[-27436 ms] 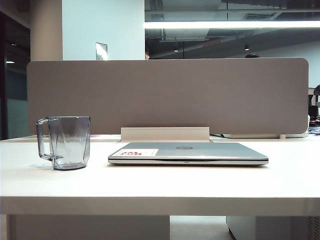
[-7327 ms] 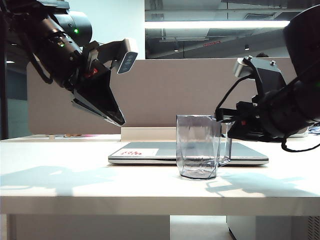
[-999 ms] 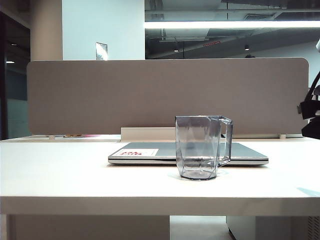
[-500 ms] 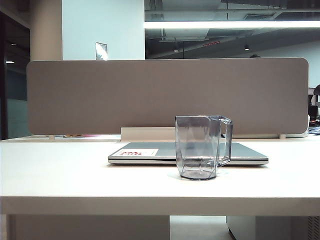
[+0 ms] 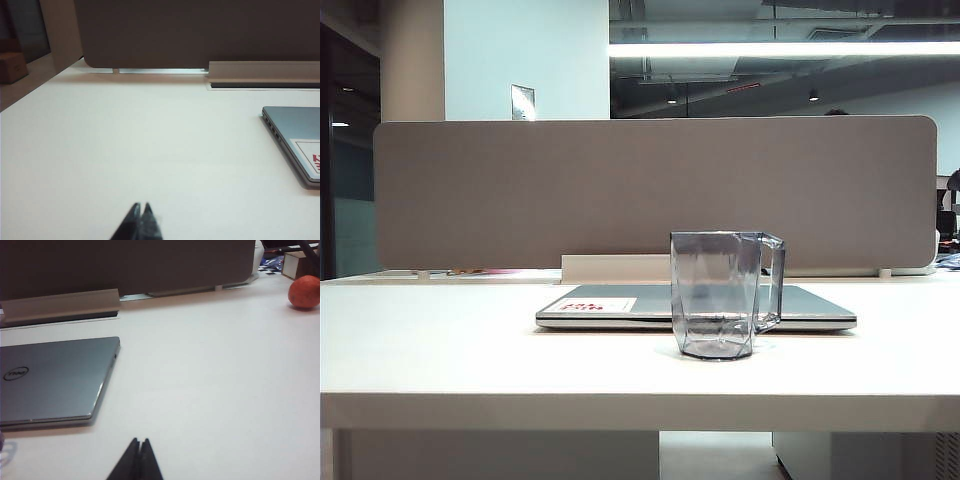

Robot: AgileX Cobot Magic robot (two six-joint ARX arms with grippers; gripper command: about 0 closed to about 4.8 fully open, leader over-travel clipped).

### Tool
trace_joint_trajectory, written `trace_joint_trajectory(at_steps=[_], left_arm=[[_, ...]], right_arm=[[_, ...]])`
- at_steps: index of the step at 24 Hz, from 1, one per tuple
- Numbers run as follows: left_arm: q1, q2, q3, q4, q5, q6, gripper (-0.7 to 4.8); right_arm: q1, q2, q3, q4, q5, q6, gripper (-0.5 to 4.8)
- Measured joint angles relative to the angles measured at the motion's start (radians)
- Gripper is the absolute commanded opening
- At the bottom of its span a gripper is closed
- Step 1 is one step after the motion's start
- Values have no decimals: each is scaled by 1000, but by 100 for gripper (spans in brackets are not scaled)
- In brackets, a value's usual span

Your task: Pick up the water cup and place it on the side of the laptop close to you.

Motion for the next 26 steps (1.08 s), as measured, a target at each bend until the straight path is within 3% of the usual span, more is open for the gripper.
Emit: trace_joint_trajectory(at_steps=[11,15,26], left_arm=[[0,0,0,0,0,0,-6],[0,0,0,0,0,0,-6],[0,1,0,-1,0,0,-6]], right_arm=[[-48,-154,0,-142,-4,0,-8],[-48,-166,0,-230,-60,-1,-8],[-48,-166,0,-238,-70,-30,-8]])
